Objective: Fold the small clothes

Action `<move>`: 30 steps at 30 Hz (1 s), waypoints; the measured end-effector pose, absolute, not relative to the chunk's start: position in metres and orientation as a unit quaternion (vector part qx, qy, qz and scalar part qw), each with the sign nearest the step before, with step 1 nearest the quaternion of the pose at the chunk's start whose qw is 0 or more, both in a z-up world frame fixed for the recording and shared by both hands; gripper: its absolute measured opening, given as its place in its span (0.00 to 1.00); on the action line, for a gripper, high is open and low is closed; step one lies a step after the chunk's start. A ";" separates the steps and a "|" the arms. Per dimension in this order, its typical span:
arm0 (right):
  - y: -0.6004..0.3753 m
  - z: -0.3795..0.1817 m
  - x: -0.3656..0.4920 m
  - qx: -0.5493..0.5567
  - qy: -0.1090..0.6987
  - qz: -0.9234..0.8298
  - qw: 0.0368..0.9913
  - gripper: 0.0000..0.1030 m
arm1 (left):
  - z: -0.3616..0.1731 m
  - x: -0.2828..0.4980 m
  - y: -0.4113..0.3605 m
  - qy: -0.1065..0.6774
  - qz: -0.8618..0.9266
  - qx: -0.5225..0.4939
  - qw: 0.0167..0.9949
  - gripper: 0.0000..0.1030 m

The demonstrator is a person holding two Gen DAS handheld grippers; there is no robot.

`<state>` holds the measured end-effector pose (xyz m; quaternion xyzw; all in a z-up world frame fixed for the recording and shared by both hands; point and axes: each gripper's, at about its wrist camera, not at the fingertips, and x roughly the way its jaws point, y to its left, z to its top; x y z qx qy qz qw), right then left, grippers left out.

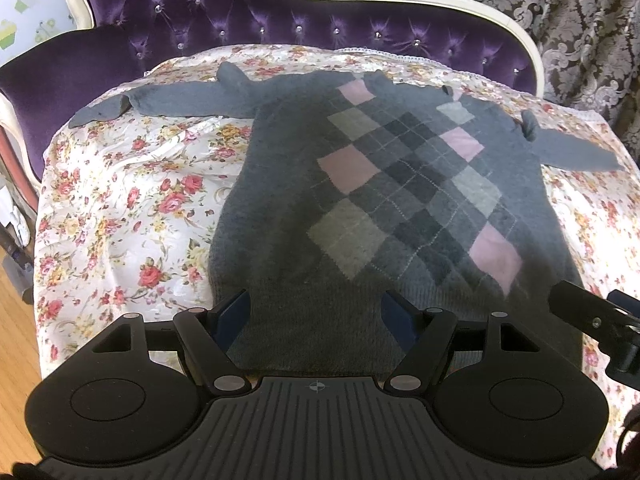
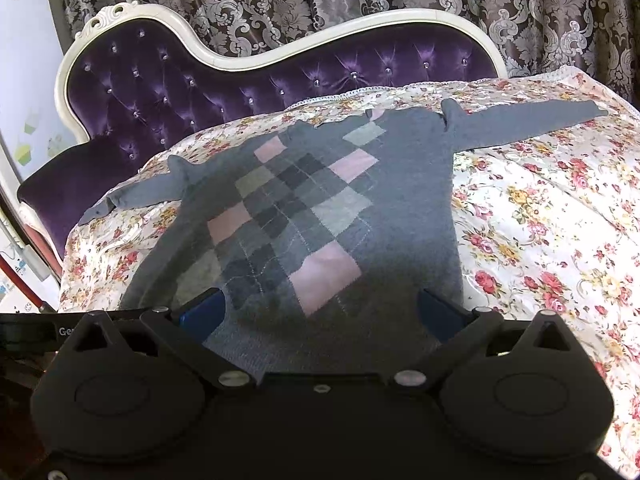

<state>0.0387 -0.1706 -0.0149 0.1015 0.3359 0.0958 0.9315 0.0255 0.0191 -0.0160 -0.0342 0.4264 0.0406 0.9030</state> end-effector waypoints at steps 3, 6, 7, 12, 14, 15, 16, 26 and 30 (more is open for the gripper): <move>-0.171 -0.016 0.041 0.102 0.337 0.097 0.931 0.99 | -0.017 0.028 0.018 0.425 0.041 -0.033 0.904 0.69; -0.171 -0.016 0.044 0.106 0.338 0.100 0.930 0.99 | -0.018 0.032 0.019 0.421 0.043 -0.033 0.905 0.69; -0.172 -0.016 0.045 0.108 0.337 0.100 0.930 0.99 | -0.019 0.034 0.019 0.420 0.044 -0.033 0.906 0.69; -0.177 -0.019 0.053 0.125 0.338 0.108 0.927 0.99 | -0.025 0.051 0.022 0.417 0.038 -0.037 0.907 0.69; -0.184 -0.021 0.060 0.138 0.340 0.109 0.924 0.99 | -0.029 0.060 0.022 0.418 0.029 -0.040 0.907 0.69; -0.188 -0.021 0.064 0.144 0.340 0.109 0.923 0.99 | -0.030 0.064 0.023 0.417 0.026 -0.043 0.908 0.69; -0.193 -0.022 0.070 0.152 0.339 0.109 0.922 0.99 | -0.032 0.069 0.022 0.412 0.024 -0.044 0.910 0.69; -0.284 -0.025 0.156 0.189 0.315 0.050 0.929 0.99 | -0.046 0.117 0.006 0.379 0.030 -0.008 0.925 0.69; -0.330 -0.025 0.197 0.183 0.303 -0.003 0.935 0.99 | -0.055 0.131 0.000 0.387 0.028 0.002 0.922 0.69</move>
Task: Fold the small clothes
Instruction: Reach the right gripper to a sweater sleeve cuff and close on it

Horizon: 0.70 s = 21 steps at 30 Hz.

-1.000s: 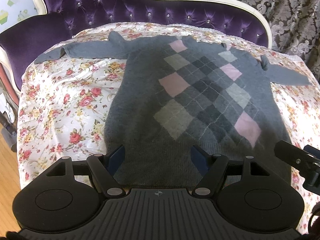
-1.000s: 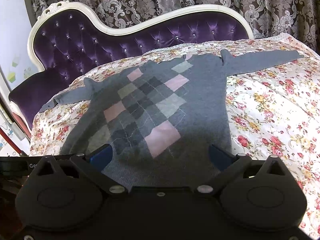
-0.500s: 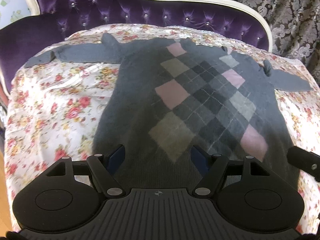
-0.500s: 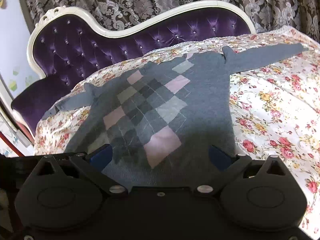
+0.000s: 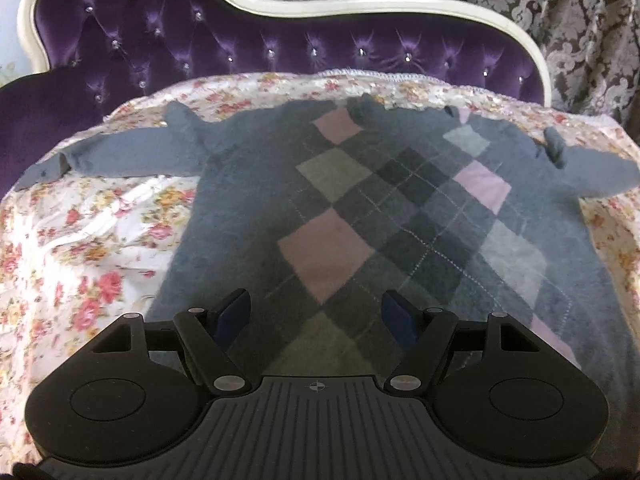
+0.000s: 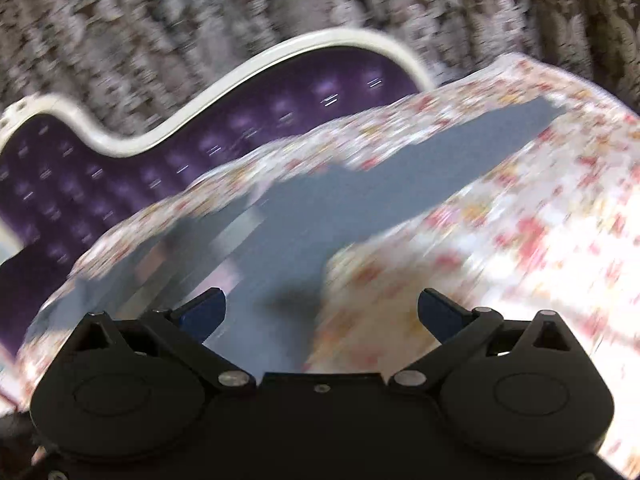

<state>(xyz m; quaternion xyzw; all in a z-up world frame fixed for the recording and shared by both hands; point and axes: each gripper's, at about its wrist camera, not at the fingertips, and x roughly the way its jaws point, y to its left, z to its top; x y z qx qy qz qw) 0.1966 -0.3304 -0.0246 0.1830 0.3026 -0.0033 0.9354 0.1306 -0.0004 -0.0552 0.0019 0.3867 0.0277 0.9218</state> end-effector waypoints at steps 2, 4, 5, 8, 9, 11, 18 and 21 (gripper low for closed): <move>-0.349 -0.025 0.213 0.169 0.294 -0.025 0.940 0.98 | -0.062 0.135 -0.002 0.396 0.025 0.001 0.918 0.69; -0.367 -0.026 0.228 0.154 0.286 -0.046 0.945 0.93 | -0.068 0.134 -0.003 0.393 0.026 0.001 0.919 0.70; -0.377 -0.027 0.236 0.155 0.285 -0.054 0.945 0.93 | -0.069 0.132 -0.003 0.386 0.027 -0.001 0.922 0.71; -0.416 -0.035 0.263 0.192 0.286 -0.074 0.936 0.85 | -0.073 0.125 0.000 0.366 0.020 -0.011 0.930 0.77; -0.428 -0.039 0.270 0.210 0.286 -0.082 0.931 0.82 | -0.075 0.123 0.001 0.362 0.015 -0.012 0.932 0.78; -0.450 -0.046 0.284 0.236 0.285 -0.104 0.923 0.80 | -0.076 0.122 0.000 0.357 0.009 -0.010 0.934 0.82; -0.504 -0.069 0.321 0.286 0.268 -0.164 0.905 0.80 | -0.080 0.124 -0.002 0.364 -0.008 -0.010 0.931 0.94; -0.515 -0.075 0.331 0.295 0.249 -0.171 0.907 0.80 | -0.082 0.125 0.000 0.365 -0.010 -0.016 0.931 0.95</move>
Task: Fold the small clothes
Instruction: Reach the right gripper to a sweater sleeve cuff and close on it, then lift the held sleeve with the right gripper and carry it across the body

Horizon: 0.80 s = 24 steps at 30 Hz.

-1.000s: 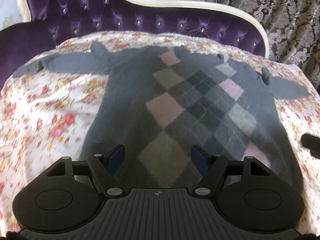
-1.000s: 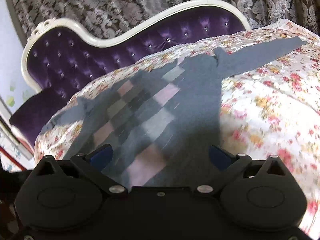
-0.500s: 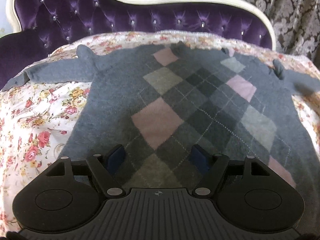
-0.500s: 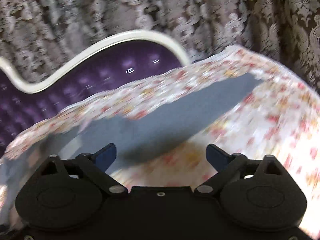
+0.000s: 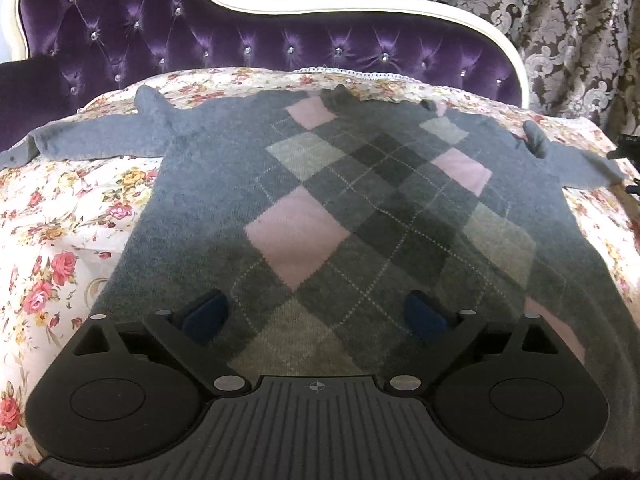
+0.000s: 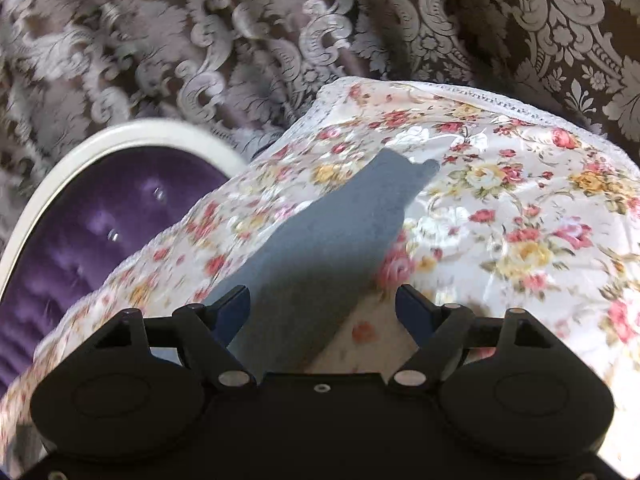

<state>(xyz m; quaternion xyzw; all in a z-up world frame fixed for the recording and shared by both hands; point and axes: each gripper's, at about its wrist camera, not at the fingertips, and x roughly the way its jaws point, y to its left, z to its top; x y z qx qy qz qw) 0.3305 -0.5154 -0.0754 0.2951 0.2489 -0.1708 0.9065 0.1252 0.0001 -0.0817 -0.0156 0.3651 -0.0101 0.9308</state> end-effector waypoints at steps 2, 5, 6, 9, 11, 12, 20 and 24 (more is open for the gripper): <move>-0.521 -0.078 0.338 0.303 0.240 -0.174 0.906 0.80 | -0.082 0.125 0.000 0.364 -0.010 -0.014 0.931 0.95; -0.531 -0.080 0.348 0.313 0.228 -0.178 0.904 0.80 | -0.083 0.125 0.000 0.364 -0.009 -0.015 0.931 0.95; -0.533 -0.080 0.351 0.313 0.227 -0.179 0.905 0.80 | -0.083 0.125 0.000 0.364 -0.009 -0.015 0.931 0.95; -0.536 -0.080 0.362 0.298 0.240 -0.188 0.904 0.63 | -0.083 0.125 0.000 0.364 -0.009 -0.015 0.931 0.95; -0.537 -0.079 0.368 0.279 0.262 -0.185 0.905 0.29 | -0.083 0.125 -0.001 0.364 -0.009 -0.015 0.931 0.95; -0.538 -0.078 0.367 0.281 0.269 -0.175 0.904 0.12 | -0.083 0.125 0.000 0.364 -0.009 -0.015 0.931 0.95; -0.530 -0.024 0.300 0.234 0.222 -0.176 0.930 0.10 | -0.082 0.125 0.001 0.360 -0.011 -0.019 0.933 0.95; -0.536 0.003 0.264 0.218 0.211 -0.173 0.937 0.10 | -0.082 0.125 0.001 0.359 -0.011 -0.018 0.933 0.95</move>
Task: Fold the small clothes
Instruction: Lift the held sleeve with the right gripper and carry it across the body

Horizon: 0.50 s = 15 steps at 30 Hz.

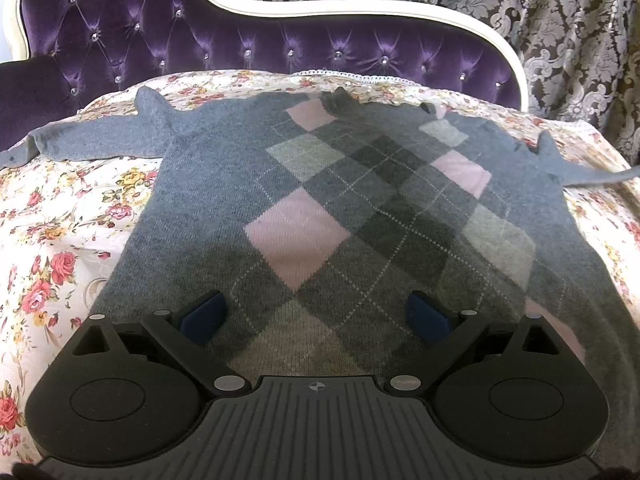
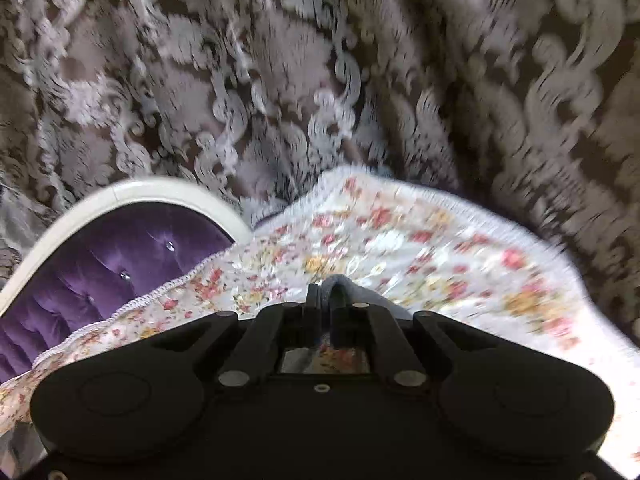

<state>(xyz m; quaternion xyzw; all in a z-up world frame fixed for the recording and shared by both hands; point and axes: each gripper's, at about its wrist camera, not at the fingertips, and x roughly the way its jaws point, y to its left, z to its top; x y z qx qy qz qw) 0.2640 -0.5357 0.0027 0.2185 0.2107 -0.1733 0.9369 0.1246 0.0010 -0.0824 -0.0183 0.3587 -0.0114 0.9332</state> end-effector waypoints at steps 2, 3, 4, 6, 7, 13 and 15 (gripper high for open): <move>-0.534 0.011 0.255 0.205 0.216 -0.174 0.939 0.10 | -0.083 0.124 0.001 0.358 -0.012 -0.020 0.933 0.95; -0.531 0.016 0.252 0.195 0.220 -0.175 0.940 0.10 | -0.083 0.123 0.001 0.358 -0.012 -0.020 0.934 0.95; -0.528 0.019 0.251 0.188 0.224 -0.174 0.940 0.10 | -0.083 0.123 0.001 0.357 -0.012 -0.020 0.934 0.95; -0.518 0.027 0.252 0.180 0.225 -0.169 0.942 0.10 | -0.083 0.123 0.002 0.357 -0.012 -0.021 0.934 0.95; -0.512 0.031 0.251 0.175 0.223 -0.164 0.945 0.10 | -0.083 0.123 0.001 0.357 -0.012 -0.021 0.934 0.95; -0.427 0.080 0.273 0.084 0.195 -0.089 0.973 0.10 | -0.082 0.122 0.003 0.353 -0.016 -0.029 0.935 0.95; -0.378 0.098 0.281 0.045 0.180 -0.040 0.982 0.10 | -0.082 0.122 0.004 0.352 -0.017 -0.031 0.935 0.95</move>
